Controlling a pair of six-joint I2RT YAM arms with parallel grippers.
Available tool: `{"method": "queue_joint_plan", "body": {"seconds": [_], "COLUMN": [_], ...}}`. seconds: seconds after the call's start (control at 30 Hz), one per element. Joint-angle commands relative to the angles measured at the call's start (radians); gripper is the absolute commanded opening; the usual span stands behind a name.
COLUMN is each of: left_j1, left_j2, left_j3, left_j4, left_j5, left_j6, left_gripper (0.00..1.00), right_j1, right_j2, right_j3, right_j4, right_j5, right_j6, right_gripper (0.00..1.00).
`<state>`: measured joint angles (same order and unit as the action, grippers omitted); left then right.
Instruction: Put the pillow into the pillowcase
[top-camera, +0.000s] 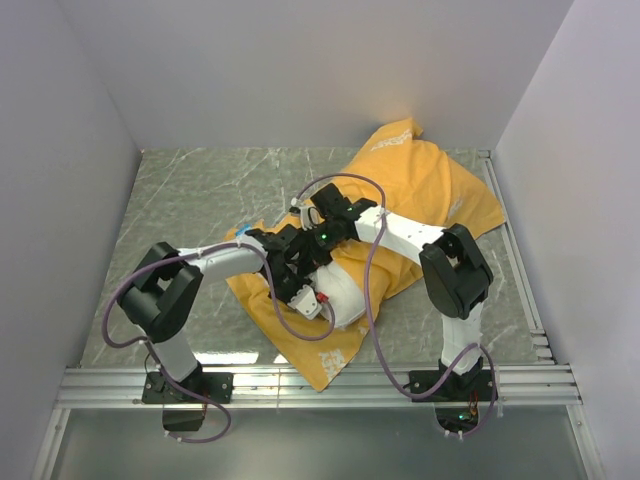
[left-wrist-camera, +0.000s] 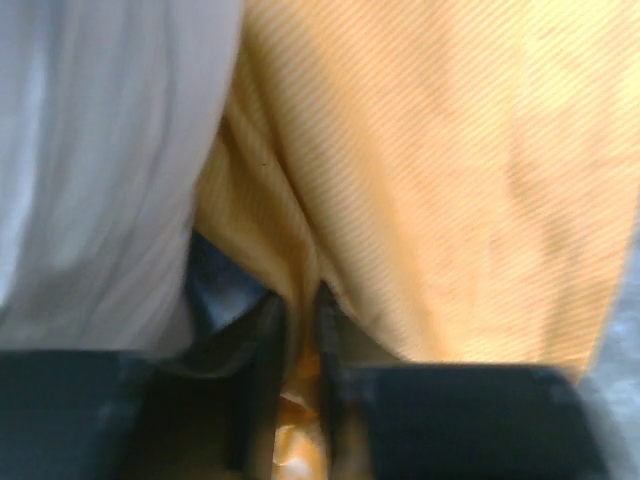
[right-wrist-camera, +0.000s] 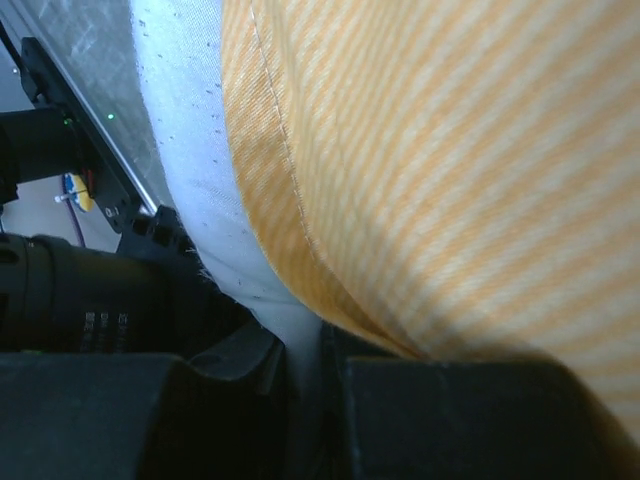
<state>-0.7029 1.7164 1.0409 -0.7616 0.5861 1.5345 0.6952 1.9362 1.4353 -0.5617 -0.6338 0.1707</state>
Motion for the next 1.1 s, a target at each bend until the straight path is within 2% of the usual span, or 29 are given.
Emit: {"method": "queue_joint_plan", "body": {"seconds": [0.0,0.03,0.07,0.23,0.4,0.53,0.63,0.7,0.73,0.77,0.83,0.9,1.07], "left_j1": [-0.046,-0.065,-0.076,-0.182,-0.303,-0.31,-0.313,-0.313,-0.313,-0.308,-0.279,-0.215,-0.19], "left_j2": [-0.027,-0.067,-0.09,-0.324,-0.506,-0.609,-0.673,-0.672,-0.667,-0.661,-0.658,-0.66,-0.607], "left_j3": [0.021,0.022,0.027,0.027,0.002,0.034,0.022,0.024,0.022,0.016,0.004,-0.018,-0.001], "left_j4": [-0.119,-0.152,-0.174,-0.225,-0.125,-0.084,0.023,0.009,0.002,0.001,0.027,0.141,0.287], "left_j5": [0.02,0.052,0.072,0.173,0.218,0.259,0.23,0.183,0.152,0.053,-0.003,-0.049,-0.239], "left_j6": [-0.002,-0.014,-0.02,-0.082,-0.284,-0.41,-0.545,-0.545,-0.545,-0.544,-0.54,-0.585,-0.729], "left_gripper": [0.15,0.04,0.01,0.0,0.0,0.0,0.0,0.0,0.0,0.0,0.0,0.0,0.0], "right_j1": [-0.011,-0.019,-0.025,-0.039,-0.036,-0.028,-0.029,-0.026,-0.026,-0.02,0.001,0.053,0.128], "right_j2": [0.01,0.015,0.017,0.072,0.185,0.202,0.222,0.201,0.181,0.125,0.055,-0.04,-0.172], "right_j3": [-0.036,-0.047,-0.055,-0.029,0.077,0.05,0.05,0.025,-0.034,-0.07,-0.187,-0.274,-0.4], "right_j4": [0.029,0.045,0.066,0.181,0.189,0.227,0.224,0.252,0.275,0.289,0.322,0.309,0.263], "right_j5": [0.049,0.074,0.097,0.325,0.485,0.615,0.628,0.567,0.519,0.452,0.386,0.361,0.286], "right_j6": [0.05,0.073,0.088,0.239,0.42,0.466,0.471,0.414,0.379,0.31,0.216,0.078,-0.208], "right_gripper": [0.0,0.0,0.0,0.0,0.0,0.0,0.0,0.0,0.0,0.0,0.0,0.0,0.0]}}
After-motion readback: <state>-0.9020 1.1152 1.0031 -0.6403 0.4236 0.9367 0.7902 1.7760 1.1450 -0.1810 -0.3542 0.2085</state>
